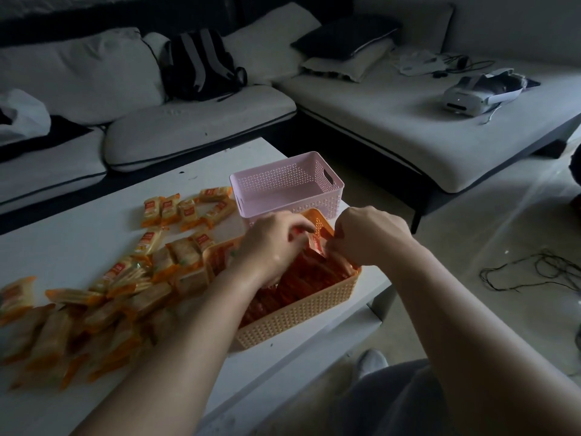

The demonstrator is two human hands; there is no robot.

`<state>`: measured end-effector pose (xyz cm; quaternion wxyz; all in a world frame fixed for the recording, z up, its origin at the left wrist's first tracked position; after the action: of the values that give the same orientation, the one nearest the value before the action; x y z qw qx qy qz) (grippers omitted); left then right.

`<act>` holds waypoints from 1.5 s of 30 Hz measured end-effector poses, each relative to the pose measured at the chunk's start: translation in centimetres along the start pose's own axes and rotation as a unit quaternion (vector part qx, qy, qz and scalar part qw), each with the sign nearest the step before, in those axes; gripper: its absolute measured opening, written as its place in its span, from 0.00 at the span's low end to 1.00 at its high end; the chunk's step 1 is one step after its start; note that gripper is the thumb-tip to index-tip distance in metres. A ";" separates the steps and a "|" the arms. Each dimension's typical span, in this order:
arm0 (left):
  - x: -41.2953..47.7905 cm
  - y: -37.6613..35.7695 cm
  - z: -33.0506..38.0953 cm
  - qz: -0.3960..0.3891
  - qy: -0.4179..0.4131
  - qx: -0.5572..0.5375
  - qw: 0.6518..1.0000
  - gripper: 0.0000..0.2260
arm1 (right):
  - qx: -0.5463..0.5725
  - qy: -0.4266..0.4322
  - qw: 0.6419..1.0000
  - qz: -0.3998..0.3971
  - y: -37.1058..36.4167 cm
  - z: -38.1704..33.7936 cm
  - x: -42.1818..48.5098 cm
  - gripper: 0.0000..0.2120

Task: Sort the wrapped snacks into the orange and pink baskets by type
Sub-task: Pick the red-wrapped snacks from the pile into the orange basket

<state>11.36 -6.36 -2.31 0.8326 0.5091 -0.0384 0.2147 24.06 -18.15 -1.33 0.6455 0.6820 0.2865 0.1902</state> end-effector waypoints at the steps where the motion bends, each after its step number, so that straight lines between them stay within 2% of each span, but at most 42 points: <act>1: -0.2 0.8 -0.8 0.032 0.015 0.018 0.999 0.08 | -0.001 -0.006 1.000 -0.009 -0.2 0.2 0.1 0.12; 3: -1.1 1.9 -2.4 0.036 0.074 0.073 0.994 0.08 | 0.019 -0.037 0.999 -0.027 -1.1 0.2 0.3 0.11; 5: -2.2 2.2 -3.7 -0.043 0.163 0.106 0.980 0.16 | 0.040 -0.067 0.997 -0.027 -1.8 0.2 0.4 0.12; 7: -3.3 2.2 -4.2 -0.107 0.208 0.071 0.970 0.26 | 0.033 -0.078 0.996 -0.019 -1.9 0.0 0.3 0.11; 9: -4.0 2.6 -4.3 -0.115 0.202 0.022 0.972 0.29 | 0.013 -0.083 0.996 0.005 -1.7 -0.2 0.0 0.08; 10: -4.1 2.9 -4.3 -0.114 0.190 0.009 0.975 0.30 | 0.011 -0.085 0.996 0.019 -1.5 -0.4 -0.1 0.10; 12: -4.3 3.6 -4.2 -0.122 0.167 -0.007 0.978 0.33 | 0.036 -0.076 0.995 0.045 -0.9 -1.0 -0.3 0.14; 13: -4.3 3.9 -4.2 -0.130 0.160 -0.017 0.978 0.34 | 0.062 -0.061 0.995 0.054 -0.4 -1.5 -0.5 0.12; 16: -4.6 4.5 -4.0 -0.149 0.159 -0.023 0.976 0.34 | 0.164 0.000 0.986 0.011 0.4 -3.1 -0.8 0.11; 20: -4.9 5.2 -4.2 -0.134 0.171 0.029 0.976 0.22 | 0.195 0.067 0.978 -0.036 -0.1 -4.4 -0.8 0.11; 23: -4.8 5.9 -4.3 -0.071 0.160 -0.086 0.981 0.10 | 0.267 0.091 0.956 -0.086 0.1 -4.9 -1.0 0.13; 26: -3.7 6.4 -3.0 0.019 0.134 -0.207 0.969 0.11 | 0.357 0.123 0.913 -0.154 1.1 -5.1 -1.7 0.11; 28: -2.3 5.7 -2.3 0.058 0.128 -0.263 0.955 0.14 | 0.384 0.124 0.908 -0.112 2.1 -4.5 -1.3 0.08; 30: -0.7 4.4 -2.4 0.100 0.130 -0.289 0.943 0.15 | 0.395 0.073 0.916 -0.005 3.2 -2.7 -0.3 0.06; 32: 0.8 3.3 -2.6 0.111 0.109 -0.204 0.966 0.08 | 0.393 -0.010 0.916 0.079 3.8 -0.3 0.7 0.06; 34: 2.0 1.9 -2.3 0.068 0.068 -0.102 0.990 0.07 | 0.374 -0.055 0.922 0.090 3.4 1.3 1.3 0.06; 37: 3.5 -0.7 -1.8 -0.055 0.021 0.012 0.998 0.12 | 0.311 -0.059 0.946 0.069 1.8 1.0 1.9 0.07; 40: 4.3 -2.5 -2.4 -0.142 0.004 0.133 0.981 0.21 | 0.276 -0.061 0.956 0.085 0.5 -0.1 2.3 0.12; 42: 4.6 -2.9 -3.0 -0.141 -0.003 0.166 0.976 0.20 | 0.259 -0.060 0.959 0.100 0.0 -0.7 2.5 0.14; 45: 4.9 -2.9 -3.5 -0.108 -0.018 0.170 0.979 0.11 | 0.221 -0.062 0.966 0.123 -0.4 -1.3 2.6 0.12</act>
<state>16.44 -2.87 -5.03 0.7514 0.6481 0.0391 0.1176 25.15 -15.47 -1.85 0.4671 0.8480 0.1945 0.1580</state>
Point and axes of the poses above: each hand's wrist, its own x-axis towards the middle knuckle, its own y-axis out of the back of the hand, z = x × y, the point moved 3 cm from there along x, towards the middle knuckle, and after that the axes turned 12 degrees about -y, right-handed, at the moved point
